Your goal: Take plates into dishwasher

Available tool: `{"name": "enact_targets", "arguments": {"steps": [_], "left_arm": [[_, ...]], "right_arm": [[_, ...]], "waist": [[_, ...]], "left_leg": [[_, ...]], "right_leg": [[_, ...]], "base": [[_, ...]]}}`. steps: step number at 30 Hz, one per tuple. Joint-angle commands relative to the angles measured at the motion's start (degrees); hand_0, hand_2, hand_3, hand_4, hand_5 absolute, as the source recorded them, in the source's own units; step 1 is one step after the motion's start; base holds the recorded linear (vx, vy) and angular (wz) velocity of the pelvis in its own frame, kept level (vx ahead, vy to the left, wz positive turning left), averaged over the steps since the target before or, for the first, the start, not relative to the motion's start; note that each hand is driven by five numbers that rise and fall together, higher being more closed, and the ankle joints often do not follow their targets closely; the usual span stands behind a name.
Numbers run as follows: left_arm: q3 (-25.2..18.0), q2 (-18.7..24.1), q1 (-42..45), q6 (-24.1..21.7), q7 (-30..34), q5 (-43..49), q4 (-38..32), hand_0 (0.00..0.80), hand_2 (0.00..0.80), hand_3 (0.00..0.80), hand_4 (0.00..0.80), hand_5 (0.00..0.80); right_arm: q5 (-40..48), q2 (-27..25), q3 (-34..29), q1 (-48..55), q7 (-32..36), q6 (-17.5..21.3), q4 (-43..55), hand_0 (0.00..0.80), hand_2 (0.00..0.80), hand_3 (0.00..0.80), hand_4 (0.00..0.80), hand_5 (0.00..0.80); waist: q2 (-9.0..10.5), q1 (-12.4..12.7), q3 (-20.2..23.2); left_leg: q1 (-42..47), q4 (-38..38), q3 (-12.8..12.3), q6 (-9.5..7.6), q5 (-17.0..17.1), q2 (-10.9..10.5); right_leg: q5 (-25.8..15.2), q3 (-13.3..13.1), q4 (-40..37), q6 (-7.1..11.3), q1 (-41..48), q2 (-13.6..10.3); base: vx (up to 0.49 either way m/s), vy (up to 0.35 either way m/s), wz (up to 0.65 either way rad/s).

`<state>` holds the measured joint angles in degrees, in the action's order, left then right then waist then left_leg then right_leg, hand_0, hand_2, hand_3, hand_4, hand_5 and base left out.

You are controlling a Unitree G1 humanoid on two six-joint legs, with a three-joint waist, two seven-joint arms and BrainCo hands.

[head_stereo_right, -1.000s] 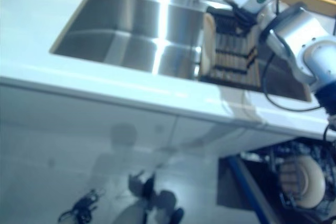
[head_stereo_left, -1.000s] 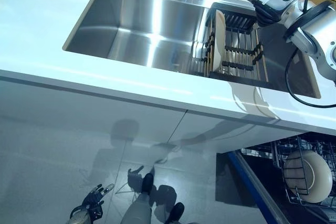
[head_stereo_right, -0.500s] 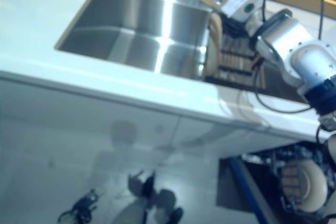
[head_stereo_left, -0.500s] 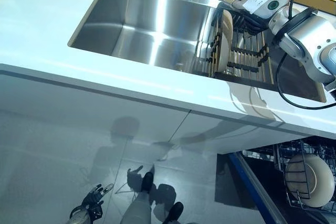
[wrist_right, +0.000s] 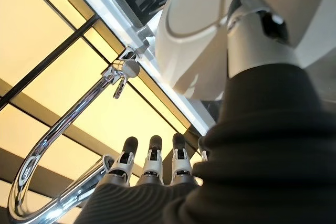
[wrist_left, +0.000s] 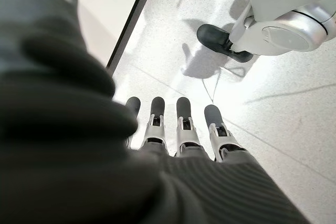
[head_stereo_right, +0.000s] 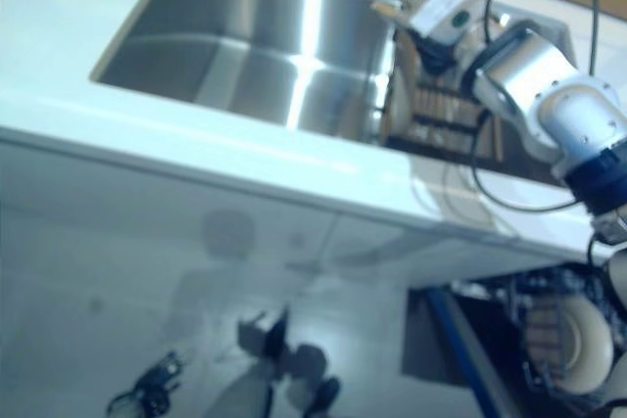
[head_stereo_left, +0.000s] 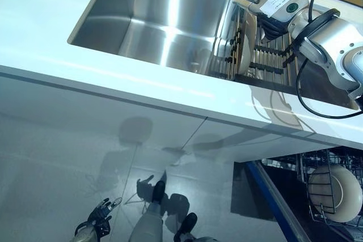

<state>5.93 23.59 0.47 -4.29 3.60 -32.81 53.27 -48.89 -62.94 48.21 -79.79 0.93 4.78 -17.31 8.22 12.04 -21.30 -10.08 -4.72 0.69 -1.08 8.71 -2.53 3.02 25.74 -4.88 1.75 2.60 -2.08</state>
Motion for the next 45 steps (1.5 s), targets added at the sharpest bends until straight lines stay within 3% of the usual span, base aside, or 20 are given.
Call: {"name": "enact_targets", "arguments": {"steps": [1,11,25,28,29,30,31,32,45], "left_arm": [[0.6,1.3,1.0,-1.2,-0.5,-1.8,-1.4,0.000,0.000,0.000,0.000,0.000],[0.3,1.4,0.9,-1.1,-0.8,-2.4,-1.8,0.000,0.000,0.000,0.000,0.000],[-0.3,0.9,1.3,-1.6,-0.9,-4.5,-1.4,0.000,0.000,0.000,0.000,0.000],[-0.5,0.8,1.6,-1.7,-1.0,-4.7,-1.5,0.000,0.000,0.000,0.000,0.000],[-0.6,0.8,1.7,-1.7,-1.0,-4.9,-1.4,0.000,0.000,0.000,0.000,0.000],[-0.5,0.7,1.8,-1.7,-1.0,-5.0,-1.5,0.000,0.000,0.000,0.000,0.000],[-0.7,0.6,1.8,-1.6,-1.1,-5.0,-1.6,0.000,0.000,0.000,0.000,0.000],[-0.8,0.6,1.8,-1.6,-1.1,-5.2,-1.5,0.000,0.000,0.000,0.000,0.000],[-1.1,-0.3,2.9,-1.7,-1.1,-6.2,-1.4,0.000,0.000,0.000,0.000,0.000]], "right_arm": [[-2.3,-1.5,4.1,-6.3,0.1,-0.6,1.2,0.000,0.000,0.000,0.000,0.000],[-8.8,-1.8,4.9,-6.2,2.8,2.4,1.6,0.000,0.000,0.000,0.000,0.000],[-22.4,-1.1,6.6,-6.3,8.8,9.5,3.1,0.000,0.000,0.000,0.000,0.000],[-23.1,-1.0,6.6,-6.0,10.7,9.8,3.4,0.260,0.260,0.260,0.260,0.260],[-23.3,-0.9,6.6,-5.9,11.6,9.7,3.3,0.408,0.408,0.408,0.408,0.408],[-23.8,-0.7,6.5,-5.7,11.8,9.8,2.9,0.505,0.505,0.505,0.505,0.505],[-24.1,-0.4,6.2,-5.6,12.1,10.1,2.6,0.762,0.762,0.762,0.762,0.762],[-24.3,-0.2,6.2,-5.6,12.3,10.1,2.1,0.800,0.800,0.800,0.800,0.800],[-23.5,1.4,9.1,-7.4,14.2,9.5,-6.0,0.800,0.800,0.800,0.800,0.800]], "waist": [[-0.11,1.1,0.9],[-0.02,1.0,0.6],[0.48,1.1,0.6],[0.50,1.2,0.6],[0.49,1.2,0.6],[0.48,1.2,0.6],[0.46,1.2,0.7],[0.41,1.3,0.7],[-0.40,1.8,1.3]], "left_leg": [[3.2,-0.3,-1.0,-0.72,-9.7,-0.7],[2.9,-0.3,-1.2,-0.73,-9.6,-0.7],[2.6,-0.3,-1.3,-0.57,-9.6,-0.6],[2.6,-0.3,-1.3,-0.56,-9.5,-0.6],[2.6,-0.3,-1.3,-0.55,-9.5,-0.6],[2.6,-0.3,-1.3,-0.53,-9.5,-0.6],[2.6,-0.3,-1.3,-0.52,-9.5,-0.6],[2.5,-0.3,-1.3,-0.52,-9.5,-0.6],[2.6,-0.3,-1.2,-0.29,-9.3,-0.7]], "right_leg": [[-1.2,-0.6,0.9,1.47,-3.6,1.5],[-1.3,-0.5,1.1,1.54,-4.0,1.4],[-1.6,-0.5,0.6,1.58,-4.1,1.5],[-1.7,-0.4,0.4,1.54,-4.0,1.5],[-1.7,-0.4,0.3,1.53,-3.9,1.5],[-1.7,-0.4,0.2,1.52,-3.9,1.5],[-1.7,-0.4,0.2,1.52,-4.0,1.5],[-1.8,-0.4,0.1,1.51,-4.0,1.5],[-1.8,-0.2,-0.1,1.35,-3.7,1.3]], "base": [[0.000,0.000,0.00],[0.000,0.000,0.00],[0.000,0.000,0.00],[0.000,0.000,0.00],[0.000,0.000,0.00],[0.000,0.000,0.00],[0.000,0.000,0.00],[0.000,0.000,0.00],[-0.007,0.007,0.00]]}}
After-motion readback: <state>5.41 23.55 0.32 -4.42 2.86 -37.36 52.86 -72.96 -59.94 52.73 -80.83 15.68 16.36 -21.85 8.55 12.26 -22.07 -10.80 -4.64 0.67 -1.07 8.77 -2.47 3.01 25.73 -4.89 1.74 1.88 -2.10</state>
